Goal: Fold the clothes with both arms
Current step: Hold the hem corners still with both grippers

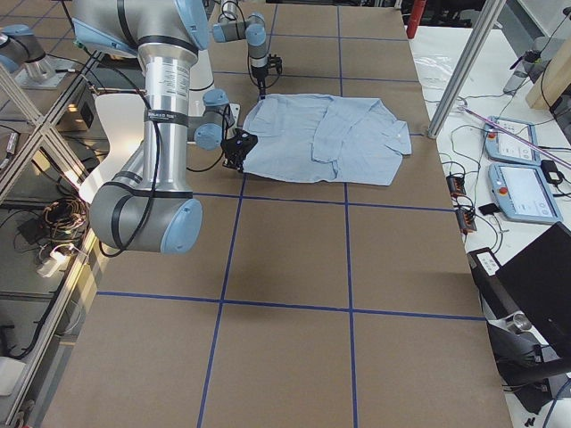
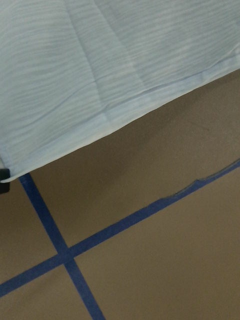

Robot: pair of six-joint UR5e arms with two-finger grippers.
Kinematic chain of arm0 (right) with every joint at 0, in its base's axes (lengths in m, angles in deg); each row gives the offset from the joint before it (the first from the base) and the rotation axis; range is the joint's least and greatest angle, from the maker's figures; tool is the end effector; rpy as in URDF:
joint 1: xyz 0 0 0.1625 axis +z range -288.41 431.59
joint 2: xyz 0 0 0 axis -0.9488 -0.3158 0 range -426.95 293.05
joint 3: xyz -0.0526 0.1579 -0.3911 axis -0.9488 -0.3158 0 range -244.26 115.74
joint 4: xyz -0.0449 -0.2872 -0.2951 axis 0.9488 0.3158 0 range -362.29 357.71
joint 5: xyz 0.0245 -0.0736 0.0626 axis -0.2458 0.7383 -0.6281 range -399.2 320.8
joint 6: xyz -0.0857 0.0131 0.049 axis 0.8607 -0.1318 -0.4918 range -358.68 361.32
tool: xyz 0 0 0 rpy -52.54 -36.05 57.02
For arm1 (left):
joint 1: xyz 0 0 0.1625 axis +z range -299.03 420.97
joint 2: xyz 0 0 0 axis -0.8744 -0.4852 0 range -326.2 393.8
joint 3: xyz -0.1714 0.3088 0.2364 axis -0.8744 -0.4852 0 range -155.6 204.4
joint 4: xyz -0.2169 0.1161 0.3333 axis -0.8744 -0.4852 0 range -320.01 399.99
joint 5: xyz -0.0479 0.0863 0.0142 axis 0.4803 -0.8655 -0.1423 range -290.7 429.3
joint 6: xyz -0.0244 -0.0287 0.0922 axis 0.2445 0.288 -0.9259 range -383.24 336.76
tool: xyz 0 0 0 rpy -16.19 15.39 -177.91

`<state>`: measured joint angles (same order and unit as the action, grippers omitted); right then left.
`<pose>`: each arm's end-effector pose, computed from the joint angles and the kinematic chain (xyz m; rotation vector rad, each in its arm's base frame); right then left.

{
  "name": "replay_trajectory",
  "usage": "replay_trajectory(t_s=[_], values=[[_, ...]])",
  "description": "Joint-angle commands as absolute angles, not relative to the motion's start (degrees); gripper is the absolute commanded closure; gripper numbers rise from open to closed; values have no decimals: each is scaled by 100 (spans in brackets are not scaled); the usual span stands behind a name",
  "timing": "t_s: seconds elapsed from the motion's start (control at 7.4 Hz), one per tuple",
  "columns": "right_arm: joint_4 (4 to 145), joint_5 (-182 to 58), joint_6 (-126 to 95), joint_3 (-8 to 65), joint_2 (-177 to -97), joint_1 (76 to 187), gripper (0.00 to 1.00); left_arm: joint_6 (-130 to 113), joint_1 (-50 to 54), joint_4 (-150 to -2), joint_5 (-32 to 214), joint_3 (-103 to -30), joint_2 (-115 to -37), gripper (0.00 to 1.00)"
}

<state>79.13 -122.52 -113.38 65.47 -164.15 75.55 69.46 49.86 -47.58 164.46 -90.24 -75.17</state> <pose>-0.4066 -0.1734 0.3823 -0.0196 -0.7336 0.5194 0.5280 -0.2305 0.3030 -0.0333 0.7236 -0.1982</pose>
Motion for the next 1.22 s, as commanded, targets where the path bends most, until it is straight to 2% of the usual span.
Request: replay_trajectory(t_s=[0.0, 0.54, 0.68, 0.81, 0.95, 1.08], values=[[7909, -12252, -11338, 6547, -16424, 7563, 100, 6949, 4999, -4755, 16501, -9021, -7519, 59], [7918, -12252, -11338, 6547, -16441, 7554, 100, 6914, 4999, -4764, 16492, -8977, -7536, 62], [7909, -12252, -11338, 6547, -16450, 7554, 100, 6914, 4990, -4764, 16492, -8969, -7528, 70], [7909, -12252, -11338, 6547, -16450, 7554, 100, 6905, 4990, -4764, 16492, -8960, -7519, 91], [7909, -12252, -11338, 6547, -16442, 7554, 100, 6905, 4990, -4764, 16483, -8960, -7519, 100], [7909, -12252, -11338, 6547, -16433, 7554, 100, 6905, 4981, -4764, 16475, -8960, -7519, 100]])
